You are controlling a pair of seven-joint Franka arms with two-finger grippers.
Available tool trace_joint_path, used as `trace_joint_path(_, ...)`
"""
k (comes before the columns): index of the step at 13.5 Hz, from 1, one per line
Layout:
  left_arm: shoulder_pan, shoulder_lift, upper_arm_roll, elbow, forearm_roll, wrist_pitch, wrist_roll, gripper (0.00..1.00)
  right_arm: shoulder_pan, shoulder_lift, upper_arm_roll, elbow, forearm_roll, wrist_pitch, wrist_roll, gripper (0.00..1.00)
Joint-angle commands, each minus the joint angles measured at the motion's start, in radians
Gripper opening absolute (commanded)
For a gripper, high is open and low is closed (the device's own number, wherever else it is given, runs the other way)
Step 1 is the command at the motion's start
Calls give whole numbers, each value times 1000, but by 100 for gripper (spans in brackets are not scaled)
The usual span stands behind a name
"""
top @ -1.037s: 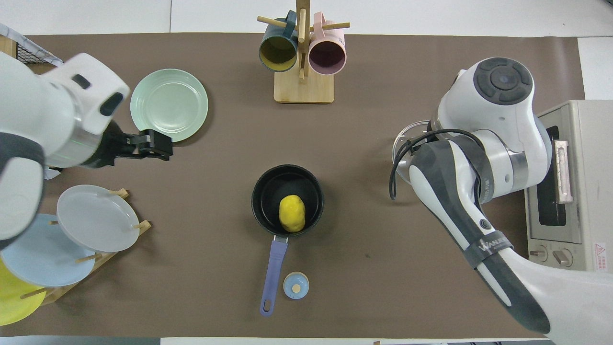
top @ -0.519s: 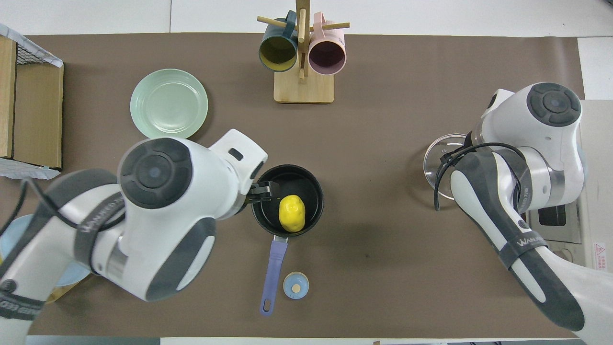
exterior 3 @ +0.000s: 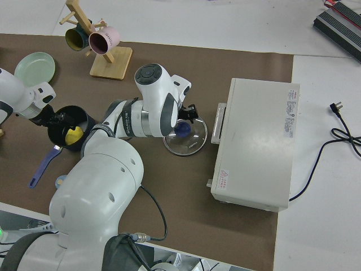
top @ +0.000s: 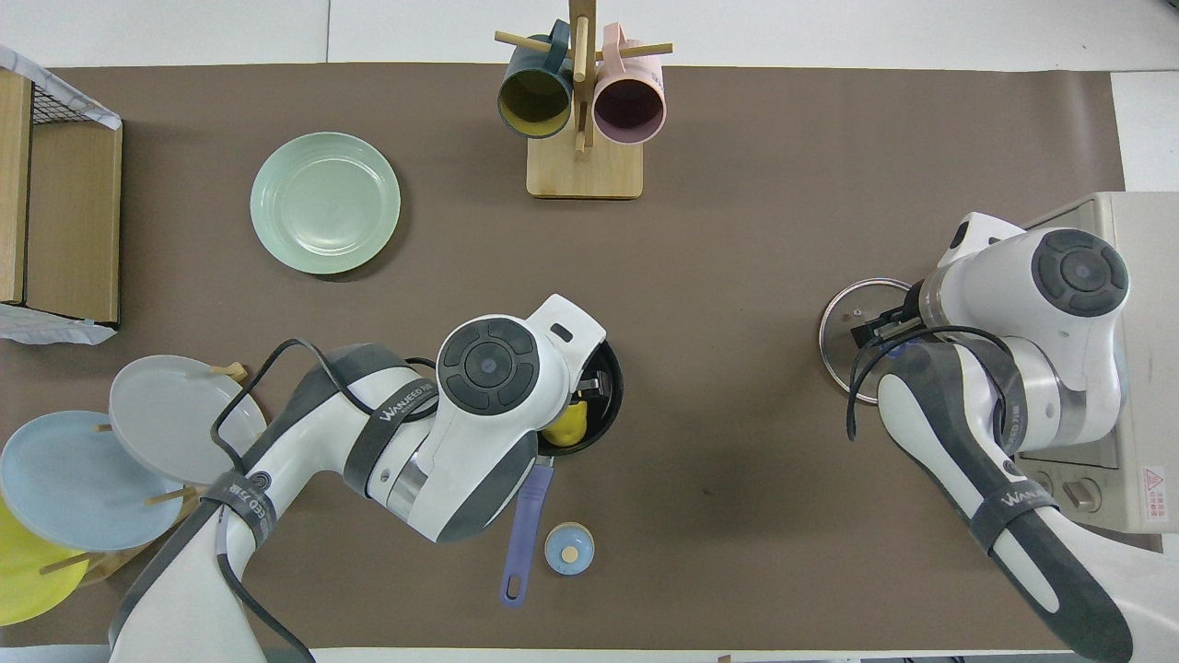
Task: Transfer potato from pot to plate
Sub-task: 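Set the lid down with the right gripper while the left gripper reaches the pot, then grasp the yellow potato inside the saucepan with the left gripper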
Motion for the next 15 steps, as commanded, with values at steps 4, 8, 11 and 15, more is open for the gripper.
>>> trace_joint_path(4,-22,0,17,-44,-71,41,14,100,0,-13,12,378,46,-411,158,100)
trace_joint_path(8,-42,31,17,-50,-94,73,0,100,-14,-58,5,544,43,-698,189,100)
trace_joint_path(11,-44,49,17,-50,-94,96,-12,100,-9,-156,2,483,27,-712,189,100)
trace_joint_path(15,-54,52,17,-65,-94,96,-15,100,-21,-191,-3,457,30,-723,189,100)
